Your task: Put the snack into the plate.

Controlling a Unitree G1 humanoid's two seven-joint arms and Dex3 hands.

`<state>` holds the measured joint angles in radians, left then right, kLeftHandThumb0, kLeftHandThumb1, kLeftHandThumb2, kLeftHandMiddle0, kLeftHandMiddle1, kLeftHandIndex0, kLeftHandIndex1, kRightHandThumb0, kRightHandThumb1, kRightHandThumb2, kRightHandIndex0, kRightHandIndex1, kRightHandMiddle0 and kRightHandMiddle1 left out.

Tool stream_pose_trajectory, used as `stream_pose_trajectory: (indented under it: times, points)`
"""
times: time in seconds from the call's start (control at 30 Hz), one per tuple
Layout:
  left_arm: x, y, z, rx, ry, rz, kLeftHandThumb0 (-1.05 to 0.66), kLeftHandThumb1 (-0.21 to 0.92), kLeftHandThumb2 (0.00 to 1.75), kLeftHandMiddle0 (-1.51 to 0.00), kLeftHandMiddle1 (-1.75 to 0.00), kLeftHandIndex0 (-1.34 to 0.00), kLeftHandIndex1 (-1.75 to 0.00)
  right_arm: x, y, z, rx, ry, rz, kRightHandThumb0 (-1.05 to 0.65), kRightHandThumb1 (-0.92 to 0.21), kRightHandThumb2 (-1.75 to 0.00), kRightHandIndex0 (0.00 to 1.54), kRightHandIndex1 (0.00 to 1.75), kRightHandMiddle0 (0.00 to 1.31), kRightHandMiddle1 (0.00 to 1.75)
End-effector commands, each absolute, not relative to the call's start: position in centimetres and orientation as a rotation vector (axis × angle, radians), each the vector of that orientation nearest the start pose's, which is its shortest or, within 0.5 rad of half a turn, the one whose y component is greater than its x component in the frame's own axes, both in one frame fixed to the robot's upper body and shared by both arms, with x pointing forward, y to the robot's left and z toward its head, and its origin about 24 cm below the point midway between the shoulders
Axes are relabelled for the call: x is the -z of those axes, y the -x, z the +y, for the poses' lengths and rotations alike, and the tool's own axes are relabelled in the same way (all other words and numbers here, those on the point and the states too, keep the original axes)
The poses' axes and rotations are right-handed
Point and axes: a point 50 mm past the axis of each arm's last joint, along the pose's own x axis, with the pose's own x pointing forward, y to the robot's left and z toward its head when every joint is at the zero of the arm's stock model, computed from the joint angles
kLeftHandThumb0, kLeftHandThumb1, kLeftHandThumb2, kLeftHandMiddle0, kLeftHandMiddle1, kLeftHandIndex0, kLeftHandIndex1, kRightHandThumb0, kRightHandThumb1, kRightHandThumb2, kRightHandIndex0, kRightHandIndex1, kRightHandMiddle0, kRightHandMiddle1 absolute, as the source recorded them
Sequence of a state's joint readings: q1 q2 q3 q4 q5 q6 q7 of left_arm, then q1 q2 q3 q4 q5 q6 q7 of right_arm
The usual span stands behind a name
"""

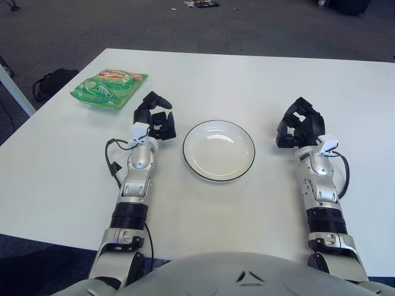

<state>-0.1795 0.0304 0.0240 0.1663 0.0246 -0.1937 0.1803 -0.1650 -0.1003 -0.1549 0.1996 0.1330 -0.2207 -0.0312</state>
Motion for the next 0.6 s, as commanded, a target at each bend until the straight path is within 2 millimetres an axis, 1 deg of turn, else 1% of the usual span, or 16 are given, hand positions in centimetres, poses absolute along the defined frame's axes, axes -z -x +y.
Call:
stream_pose_trajectory:
  times: [0.0, 0.37, 0.57]
  points:
    - [-2.22, -26.27, 15.49, -0.18, -0.002, -0.024, -0.49, 0.29, 1.35, -1.34, -1.75, -0.63, -1.75, -0.68, -24.99, -19.47, 0.209, -0.115, 0.019, -0.01, 0.07, -1.75, 0.88, 1.72, 0.71, 1.75]
    - [-2.23, -26.26, 15.35, -0.152, 0.003, -0.016, -0.5, 0.27, 1.37, -1.35, -1.75, -0.65, -1.75, -0.67, -25.06, -19.57, 0.207, -0.122, 0.019, -0.01, 0.07, -1.75, 0.88, 1.72, 0.71, 1.75]
    - [-2.35, -26.27, 15.32, -0.163, 0.002, -0.022, -0.49, 0.29, 1.35, -1.34, -1.75, -0.64, -1.75, -0.66, -25.12, -19.67, 0.214, -0.123, 0.021, -0.01, 0.07, -1.75, 0.88, 1.72, 0.71, 1.75]
